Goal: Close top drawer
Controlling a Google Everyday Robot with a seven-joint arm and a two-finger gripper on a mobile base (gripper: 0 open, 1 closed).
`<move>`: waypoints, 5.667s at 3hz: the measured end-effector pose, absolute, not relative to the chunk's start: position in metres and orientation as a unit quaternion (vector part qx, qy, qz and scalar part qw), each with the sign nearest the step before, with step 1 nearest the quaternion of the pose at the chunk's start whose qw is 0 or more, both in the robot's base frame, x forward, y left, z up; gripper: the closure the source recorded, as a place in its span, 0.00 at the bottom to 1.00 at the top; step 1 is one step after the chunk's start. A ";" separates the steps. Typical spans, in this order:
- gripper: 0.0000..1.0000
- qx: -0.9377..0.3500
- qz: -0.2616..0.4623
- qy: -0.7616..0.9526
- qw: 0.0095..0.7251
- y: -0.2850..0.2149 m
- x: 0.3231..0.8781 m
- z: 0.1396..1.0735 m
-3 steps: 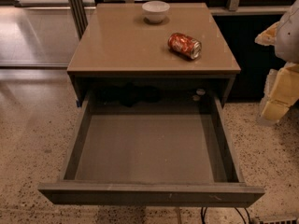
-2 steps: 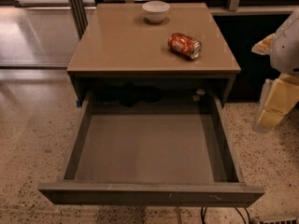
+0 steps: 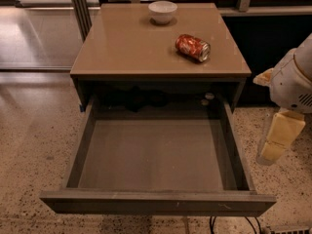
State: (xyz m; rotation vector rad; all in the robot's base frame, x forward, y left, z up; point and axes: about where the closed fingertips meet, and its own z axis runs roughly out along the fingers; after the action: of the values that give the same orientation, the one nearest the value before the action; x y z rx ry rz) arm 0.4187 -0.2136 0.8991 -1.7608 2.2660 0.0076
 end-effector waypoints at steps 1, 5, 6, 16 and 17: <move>0.19 -0.608 0.003 0.783 0.134 -0.214 0.418 0.897; 1.00 -0.586 0.072 0.782 0.203 -0.188 0.391 0.876; 1.00 -0.591 0.134 0.770 0.199 -0.159 0.366 0.843; 1.00 -0.574 0.213 0.765 0.202 -0.076 0.310 0.677; 1.00 -0.562 0.192 0.770 0.232 -0.077 0.335 0.687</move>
Offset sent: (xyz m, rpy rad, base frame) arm -0.0011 -0.0001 -0.0017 -0.0014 0.0038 0.0000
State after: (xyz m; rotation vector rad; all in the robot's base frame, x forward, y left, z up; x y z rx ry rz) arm 0.3349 -0.0770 0.6872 -1.5441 2.1172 0.5268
